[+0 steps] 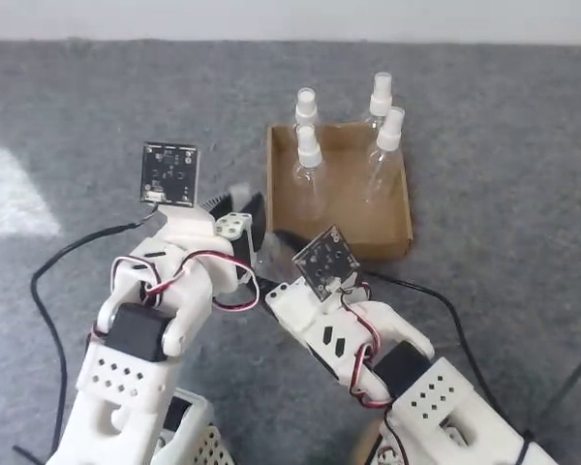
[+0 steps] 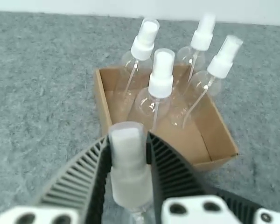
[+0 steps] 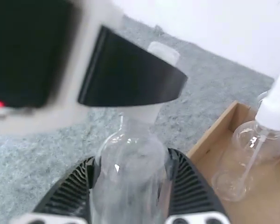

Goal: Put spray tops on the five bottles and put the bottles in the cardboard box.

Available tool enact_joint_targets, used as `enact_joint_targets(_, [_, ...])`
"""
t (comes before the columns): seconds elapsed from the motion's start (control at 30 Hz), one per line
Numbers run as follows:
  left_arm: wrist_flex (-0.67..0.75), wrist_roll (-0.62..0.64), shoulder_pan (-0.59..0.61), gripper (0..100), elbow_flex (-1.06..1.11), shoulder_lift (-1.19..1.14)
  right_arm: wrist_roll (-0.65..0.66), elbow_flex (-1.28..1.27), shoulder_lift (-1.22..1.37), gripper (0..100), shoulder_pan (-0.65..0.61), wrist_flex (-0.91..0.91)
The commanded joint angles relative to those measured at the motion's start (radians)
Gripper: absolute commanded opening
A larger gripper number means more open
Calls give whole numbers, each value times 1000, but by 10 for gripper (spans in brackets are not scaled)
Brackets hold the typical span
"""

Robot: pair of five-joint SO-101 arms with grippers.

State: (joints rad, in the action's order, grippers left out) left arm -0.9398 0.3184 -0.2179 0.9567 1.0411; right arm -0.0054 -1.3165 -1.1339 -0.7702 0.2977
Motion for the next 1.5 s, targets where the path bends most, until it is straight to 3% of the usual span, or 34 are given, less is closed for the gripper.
enact_joint_targets(0.0, [-12, -14, 18, 81, -2, 2, -23, -5, -19, 6, 82, -124])
enact_joint_targets(0.4, [-46, -31, 25, 88, -39, 169, -83, -29, -18, 6, 84, -165])
enact_joint_targets(0.6, [-81, -74, 20, 208, -45, 180, -83, -29, -18, 6, 82, -165])
enact_joint_targets(0.73, [-92, -80, 26, 226, -101, 180, -83, -31, -18, 6, 84, -165])
enact_joint_targets(1.07, [-270, -114, 74, 228, -243, 181, -80, -2, -18, 6, 113, -153])
enact_joint_targets(1.27, [-224, -178, 256, 228, -136, 181, -84, 175, 28, 6, 222, -65])
enact_joint_targets(1.47, [-98, -235, 133, 229, 51, 181, -81, 416, 314, 6, 220, -56])
